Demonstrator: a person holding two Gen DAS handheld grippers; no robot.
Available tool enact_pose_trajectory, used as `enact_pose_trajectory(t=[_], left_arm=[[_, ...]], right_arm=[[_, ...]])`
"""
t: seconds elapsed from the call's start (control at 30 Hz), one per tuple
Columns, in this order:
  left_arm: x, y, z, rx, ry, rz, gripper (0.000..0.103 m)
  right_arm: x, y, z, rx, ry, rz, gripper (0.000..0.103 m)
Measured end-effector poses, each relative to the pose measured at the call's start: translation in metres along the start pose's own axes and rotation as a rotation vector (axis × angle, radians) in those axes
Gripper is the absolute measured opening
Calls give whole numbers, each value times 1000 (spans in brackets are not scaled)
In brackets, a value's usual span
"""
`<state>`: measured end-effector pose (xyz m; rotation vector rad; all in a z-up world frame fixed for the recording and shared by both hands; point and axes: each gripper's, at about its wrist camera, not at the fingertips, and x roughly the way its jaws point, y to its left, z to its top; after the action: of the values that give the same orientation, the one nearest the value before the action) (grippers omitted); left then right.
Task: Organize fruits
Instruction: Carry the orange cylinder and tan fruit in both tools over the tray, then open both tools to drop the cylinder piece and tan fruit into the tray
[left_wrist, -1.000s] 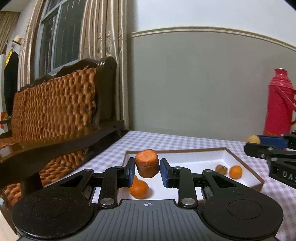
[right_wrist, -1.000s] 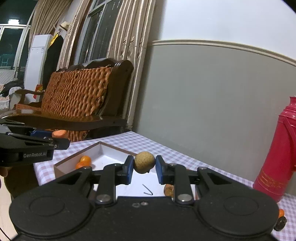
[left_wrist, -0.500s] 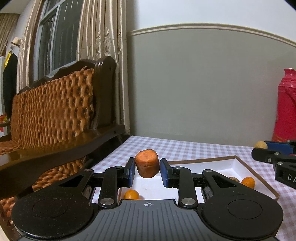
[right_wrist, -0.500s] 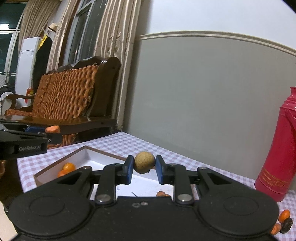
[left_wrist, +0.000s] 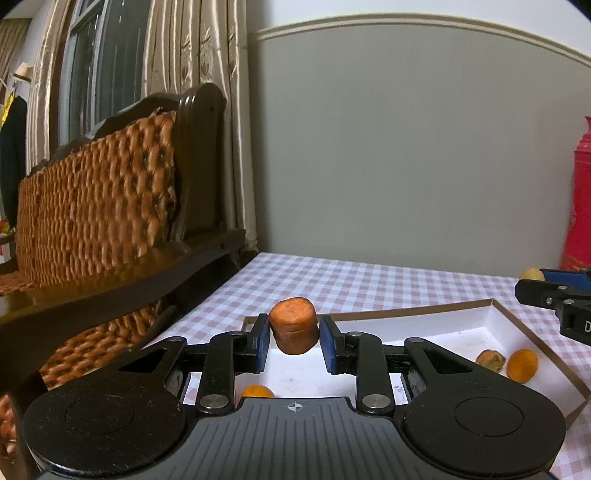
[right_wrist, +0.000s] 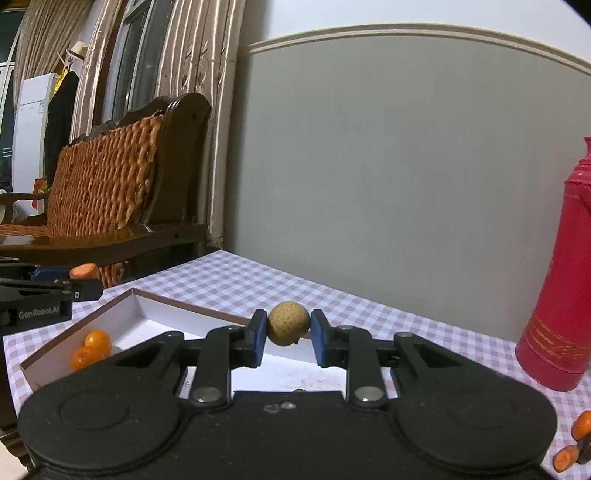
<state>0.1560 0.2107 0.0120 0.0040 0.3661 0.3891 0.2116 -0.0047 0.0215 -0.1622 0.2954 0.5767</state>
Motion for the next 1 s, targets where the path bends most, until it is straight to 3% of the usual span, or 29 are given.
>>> enact_pose_trajectory(t=[0.4,0.5,0.53,0.57,0.6,0.67,0.83,0.93,1.0], left_arm=[[35,0,-1,13,44,10,29],[40,-2,-4,6,44,15,30],[40,0,-5,-1,45,28,46],[38,4,-6,-26,34,30,85],[33,8,-6,-59,7,30,97],[27,10,-5,-55,-31,61,102],[23,10,-7,-38,-20,53,102],[22,11,-7,-40,-18,52,103],[20,10,-9,-37,-14,54,103]], right_arm=[[35,-15,-1,20,52,0,17],[49,-17,-4,16,101,19,18],[53,-17,-5,3,125,4,23],[57,-18,-6,7,141,-25,54],[57,-20,-7,26,130,-42,87],[49,-23,-10,52,73,-36,85],[46,-20,-10,36,83,-28,86],[42,-19,-11,36,74,-31,96],[44,-18,-10,27,73,-32,97]])
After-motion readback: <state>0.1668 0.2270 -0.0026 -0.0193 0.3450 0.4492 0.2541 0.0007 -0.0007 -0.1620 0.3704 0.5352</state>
